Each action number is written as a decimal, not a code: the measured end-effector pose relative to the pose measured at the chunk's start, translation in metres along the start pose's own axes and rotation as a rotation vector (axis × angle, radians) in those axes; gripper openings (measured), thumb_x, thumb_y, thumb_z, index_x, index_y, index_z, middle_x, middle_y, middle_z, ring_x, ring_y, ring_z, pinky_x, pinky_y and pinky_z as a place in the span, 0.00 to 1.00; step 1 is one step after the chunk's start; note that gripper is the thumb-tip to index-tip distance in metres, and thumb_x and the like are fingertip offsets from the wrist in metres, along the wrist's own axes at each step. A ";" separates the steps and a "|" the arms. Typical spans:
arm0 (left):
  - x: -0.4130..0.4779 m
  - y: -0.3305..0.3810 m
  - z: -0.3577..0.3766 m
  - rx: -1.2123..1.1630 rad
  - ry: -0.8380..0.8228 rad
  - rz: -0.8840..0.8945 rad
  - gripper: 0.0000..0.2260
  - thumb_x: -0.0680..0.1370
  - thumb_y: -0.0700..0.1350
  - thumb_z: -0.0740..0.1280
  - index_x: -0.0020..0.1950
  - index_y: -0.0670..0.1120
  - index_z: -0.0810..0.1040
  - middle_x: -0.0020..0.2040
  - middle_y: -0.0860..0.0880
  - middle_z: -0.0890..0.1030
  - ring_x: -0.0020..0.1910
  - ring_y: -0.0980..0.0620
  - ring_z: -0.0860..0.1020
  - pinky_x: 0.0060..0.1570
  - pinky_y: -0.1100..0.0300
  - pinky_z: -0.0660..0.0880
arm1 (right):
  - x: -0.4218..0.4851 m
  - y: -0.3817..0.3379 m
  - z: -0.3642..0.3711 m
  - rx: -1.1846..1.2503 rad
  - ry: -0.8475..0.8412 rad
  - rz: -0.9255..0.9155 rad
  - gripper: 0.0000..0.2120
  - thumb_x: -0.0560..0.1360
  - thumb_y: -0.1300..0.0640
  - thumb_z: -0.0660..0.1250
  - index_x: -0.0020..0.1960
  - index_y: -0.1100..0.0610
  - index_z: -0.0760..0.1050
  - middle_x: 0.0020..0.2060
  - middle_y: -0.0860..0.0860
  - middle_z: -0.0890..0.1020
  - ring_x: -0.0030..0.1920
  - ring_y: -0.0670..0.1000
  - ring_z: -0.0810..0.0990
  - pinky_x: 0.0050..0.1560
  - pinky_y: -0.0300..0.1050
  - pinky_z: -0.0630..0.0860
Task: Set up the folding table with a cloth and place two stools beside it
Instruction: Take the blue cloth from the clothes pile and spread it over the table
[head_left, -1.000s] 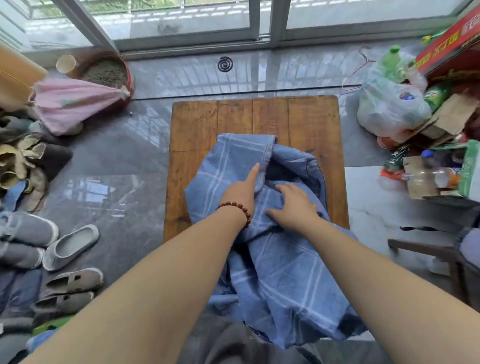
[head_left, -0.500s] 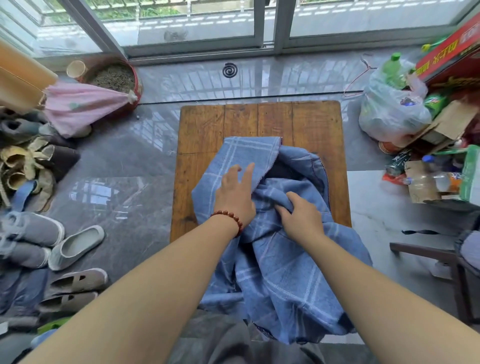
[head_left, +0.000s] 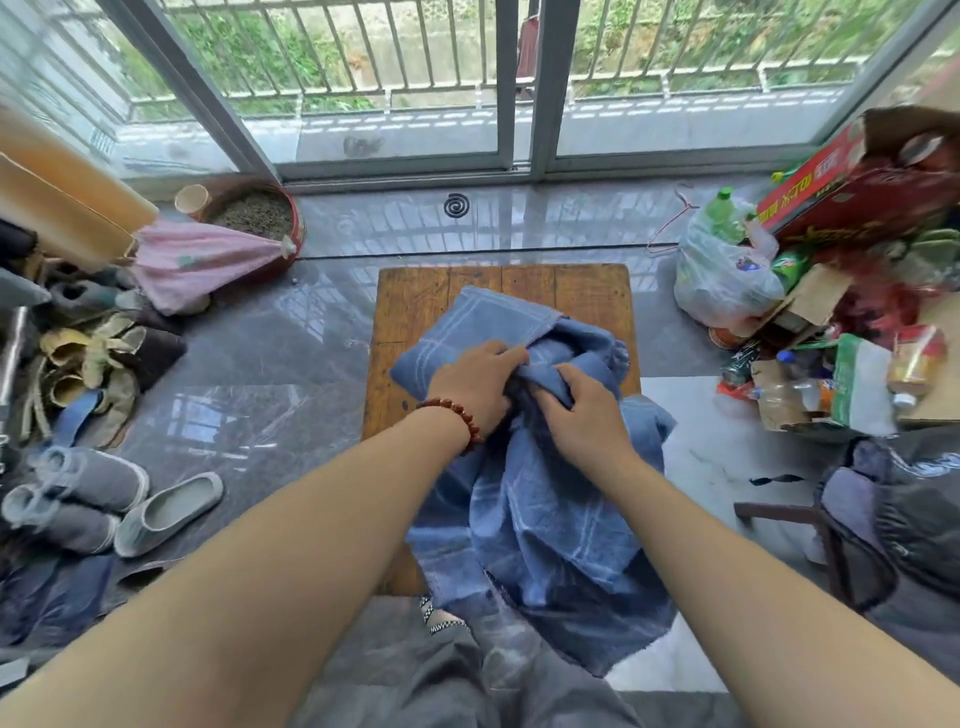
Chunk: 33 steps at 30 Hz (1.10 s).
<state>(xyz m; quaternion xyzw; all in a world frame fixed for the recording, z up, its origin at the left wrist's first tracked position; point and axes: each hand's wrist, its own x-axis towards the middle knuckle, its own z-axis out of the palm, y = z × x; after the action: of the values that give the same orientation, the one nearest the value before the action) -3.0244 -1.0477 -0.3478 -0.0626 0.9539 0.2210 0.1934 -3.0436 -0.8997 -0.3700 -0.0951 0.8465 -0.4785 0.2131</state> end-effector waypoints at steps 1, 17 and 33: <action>-0.005 0.005 -0.012 -0.044 -0.006 0.014 0.18 0.72 0.38 0.63 0.61 0.47 0.70 0.61 0.45 0.71 0.59 0.42 0.72 0.56 0.47 0.71 | -0.007 -0.009 -0.007 -0.002 0.003 0.002 0.08 0.72 0.48 0.69 0.40 0.47 0.71 0.32 0.40 0.76 0.35 0.40 0.74 0.35 0.34 0.67; -0.079 0.047 -0.133 -0.339 0.407 -0.027 0.23 0.69 0.45 0.63 0.64 0.43 0.70 0.63 0.43 0.72 0.62 0.44 0.70 0.61 0.49 0.68 | -0.030 -0.134 -0.077 0.031 0.033 -0.087 0.08 0.77 0.52 0.65 0.39 0.51 0.74 0.30 0.41 0.74 0.34 0.39 0.73 0.37 0.34 0.67; -0.096 0.063 -0.134 -0.233 0.349 -0.151 0.12 0.66 0.51 0.57 0.42 0.47 0.74 0.44 0.42 0.81 0.45 0.40 0.78 0.50 0.47 0.74 | -0.040 -0.168 -0.091 0.200 -0.110 -0.122 0.07 0.70 0.56 0.74 0.45 0.54 0.76 0.38 0.46 0.80 0.40 0.44 0.78 0.37 0.27 0.72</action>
<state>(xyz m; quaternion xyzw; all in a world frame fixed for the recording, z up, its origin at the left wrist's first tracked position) -2.9952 -1.0483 -0.1740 -0.1932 0.9335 0.3004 0.0329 -3.0559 -0.9030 -0.1750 -0.1507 0.7742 -0.5668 0.2381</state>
